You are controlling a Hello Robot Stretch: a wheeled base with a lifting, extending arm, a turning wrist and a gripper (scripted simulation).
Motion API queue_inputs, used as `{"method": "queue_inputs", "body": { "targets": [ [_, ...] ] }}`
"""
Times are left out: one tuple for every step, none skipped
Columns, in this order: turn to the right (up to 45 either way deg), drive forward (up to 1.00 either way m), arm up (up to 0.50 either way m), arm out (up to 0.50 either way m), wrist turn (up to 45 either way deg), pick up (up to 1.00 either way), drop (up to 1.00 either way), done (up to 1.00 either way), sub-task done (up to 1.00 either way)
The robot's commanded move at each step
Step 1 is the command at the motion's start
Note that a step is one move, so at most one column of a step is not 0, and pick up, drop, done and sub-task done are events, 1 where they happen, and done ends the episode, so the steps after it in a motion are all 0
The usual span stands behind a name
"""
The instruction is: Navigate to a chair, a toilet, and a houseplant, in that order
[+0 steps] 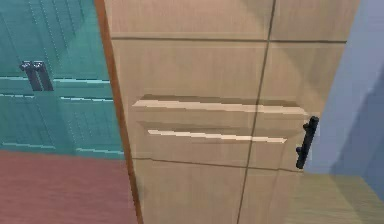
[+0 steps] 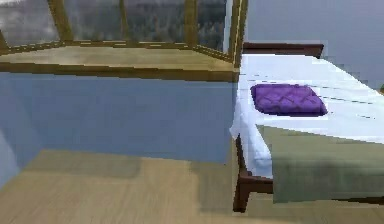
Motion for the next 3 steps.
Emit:
{"method": "queue_inputs", "body": {
  "targets": [
    [0.0, 0.25, 0.00, 0.00, 0.0, 0.00, 0.00, 0.00, 0.00],
    [-45.0, 0.00, 0.00, 0.00, 0.0, 0.00, 0.00, 0.00, 0.00],
    [-18.0, 0.00, 0.00, 0.00, 0.0, 0.00, 0.00, 0.00, 0.00]
  ]
}}
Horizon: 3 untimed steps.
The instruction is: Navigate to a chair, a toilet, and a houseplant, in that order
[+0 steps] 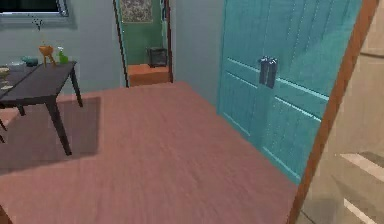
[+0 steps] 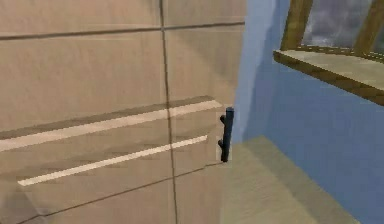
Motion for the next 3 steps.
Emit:
{"method": "queue_inputs", "body": {
  "targets": [
    [0.0, 0.10, 0.00, 0.00, 0.0, 0.00, 0.00, 0.00, 0.00],
    [-18.0, 0.00, 0.00, 0.00, 0.0, 0.00, 0.00, 0.00, 0.00],
    [0.0, 0.30, 0.00, 0.00, 0.0, 0.00, 0.00, 0.00, 0.00]
  ]
}}
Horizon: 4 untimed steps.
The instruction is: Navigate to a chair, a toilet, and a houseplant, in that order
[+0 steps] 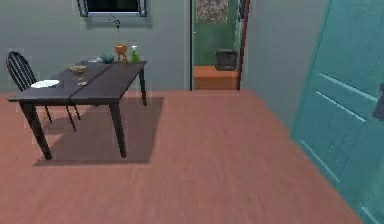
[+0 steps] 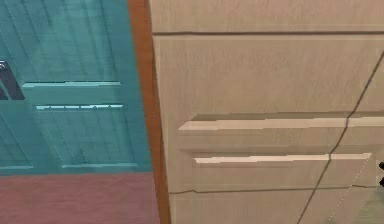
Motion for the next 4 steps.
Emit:
{"method": "queue_inputs", "body": {
  "targets": [
    [-6.0, 0.00, 0.00, 0.00, 0.0, 0.00, 0.00, 0.00, 0.00],
    [0.0, 1.00, 0.00, 0.00, 0.0, 0.00, 0.00, 0.00, 0.00],
    [0.0, 1.00, 0.00, 0.00, 0.0, 0.00, 0.00, 0.00, 0.00],
    [-15.0, 0.00, 0.00, 0.00, 0.0, 0.00, 0.00, 0.00, 0.00]
  ]
}}
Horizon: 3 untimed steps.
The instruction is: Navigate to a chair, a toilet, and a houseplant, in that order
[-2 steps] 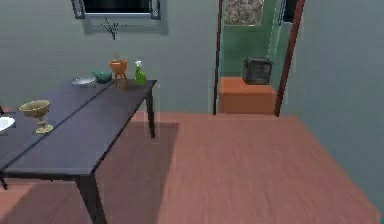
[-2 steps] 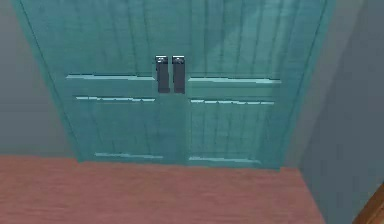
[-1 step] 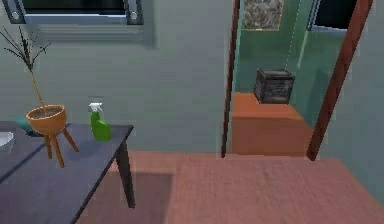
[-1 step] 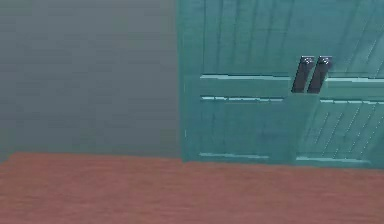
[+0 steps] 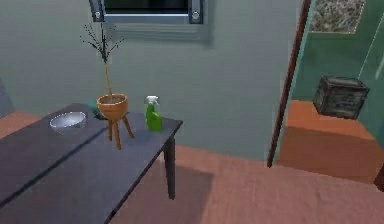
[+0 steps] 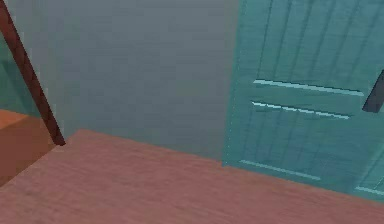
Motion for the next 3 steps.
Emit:
{"method": "queue_inputs", "body": {
  "targets": [
    [0.0, 0.15, 0.00, 0.00, 0.0, 0.00, 0.00, 0.00, 0.00],
    [-24.0, 0.00, 0.00, 0.00, 0.0, 0.00, 0.00, 0.00, 0.00],
    [0.0, 0.00, 0.00, 0.00, 0.0, 0.00, 0.00, 1.00, 0.00]
  ]
}}
